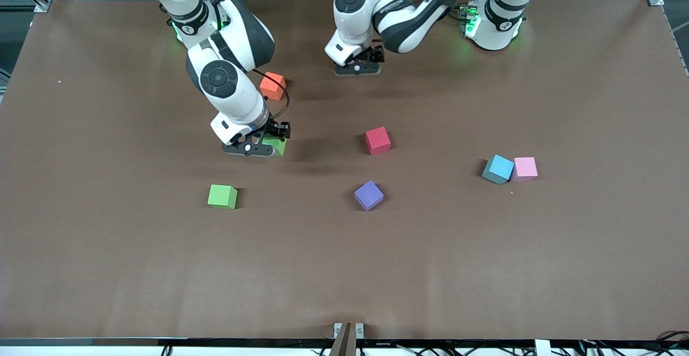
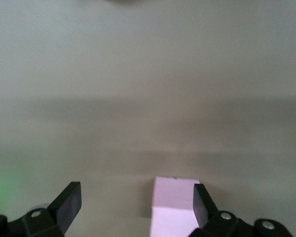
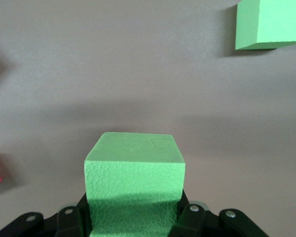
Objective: Arrange blocks into number 1
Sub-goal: 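Carry the green cube toward the pink cube while the left gripper withdraws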
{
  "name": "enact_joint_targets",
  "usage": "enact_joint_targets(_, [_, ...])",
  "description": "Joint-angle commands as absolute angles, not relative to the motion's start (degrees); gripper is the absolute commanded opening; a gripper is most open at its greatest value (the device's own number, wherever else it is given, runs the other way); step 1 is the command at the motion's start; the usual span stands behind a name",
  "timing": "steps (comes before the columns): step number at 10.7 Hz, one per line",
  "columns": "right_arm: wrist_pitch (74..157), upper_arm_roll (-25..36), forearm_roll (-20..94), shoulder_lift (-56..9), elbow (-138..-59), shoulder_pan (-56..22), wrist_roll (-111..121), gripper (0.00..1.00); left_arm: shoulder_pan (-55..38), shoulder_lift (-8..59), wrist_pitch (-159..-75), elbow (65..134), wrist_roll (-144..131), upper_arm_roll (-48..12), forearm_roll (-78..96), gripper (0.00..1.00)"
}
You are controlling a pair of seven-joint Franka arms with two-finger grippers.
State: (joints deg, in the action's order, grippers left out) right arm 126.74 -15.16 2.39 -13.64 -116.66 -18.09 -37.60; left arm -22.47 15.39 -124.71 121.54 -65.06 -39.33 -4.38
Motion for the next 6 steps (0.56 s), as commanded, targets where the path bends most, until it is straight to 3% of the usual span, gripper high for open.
enact_joint_targets(1, [126.47, -15.29, 3.25, -14.06, -115.32, -21.60, -41.56, 0.00, -18.38, 11.70, -121.64, 120.68, -59.08, -37.98, -2.64, 1.00])
enact_joint_targets(6, [130.77, -15.21, 3.25, -18.27, -114.70, -37.32, -51.83, 0.00, -17.75, 11.34, -121.64, 118.48, -46.61, -24.37, -2.64, 1.00])
